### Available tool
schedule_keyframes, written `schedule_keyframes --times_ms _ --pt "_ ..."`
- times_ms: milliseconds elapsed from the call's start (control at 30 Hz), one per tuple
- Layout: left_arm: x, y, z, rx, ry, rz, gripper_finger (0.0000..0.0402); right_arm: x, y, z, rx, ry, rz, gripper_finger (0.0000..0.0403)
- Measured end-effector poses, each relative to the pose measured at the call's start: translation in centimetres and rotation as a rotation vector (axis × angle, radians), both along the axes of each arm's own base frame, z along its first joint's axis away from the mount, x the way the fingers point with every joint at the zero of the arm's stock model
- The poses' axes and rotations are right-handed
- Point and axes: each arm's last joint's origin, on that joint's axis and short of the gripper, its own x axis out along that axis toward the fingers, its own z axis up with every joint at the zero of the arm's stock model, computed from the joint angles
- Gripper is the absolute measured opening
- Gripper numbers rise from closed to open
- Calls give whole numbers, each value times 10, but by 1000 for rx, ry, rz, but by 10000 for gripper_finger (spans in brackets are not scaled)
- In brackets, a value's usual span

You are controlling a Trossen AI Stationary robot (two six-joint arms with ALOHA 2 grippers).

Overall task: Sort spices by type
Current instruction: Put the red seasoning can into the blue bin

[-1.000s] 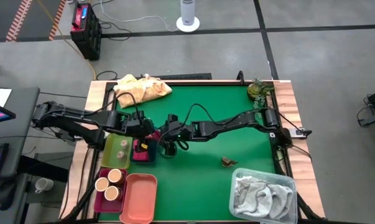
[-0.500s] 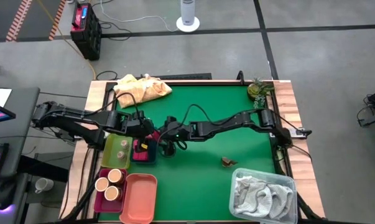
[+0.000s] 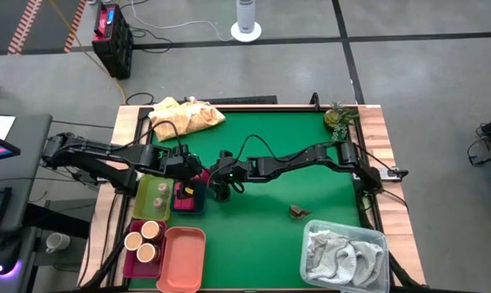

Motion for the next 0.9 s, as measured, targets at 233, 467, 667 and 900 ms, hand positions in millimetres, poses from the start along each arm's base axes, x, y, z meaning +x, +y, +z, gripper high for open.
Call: schedule_keyframes --times_ms 233,467,667,900 --pt "0 0 0 5 2 -10 290 0 0 12 -62 62 42 240" --pt "0 -1 0 -38 7 -36 290 3 0 29 -117 114 82 240" --pt "1 -5 3 -95 -5 -58 290 4 2 42 -227 155 170 240" --pt "1 -6 4 -31 -17 -41 290 4 4 52 -280 193 218 249"
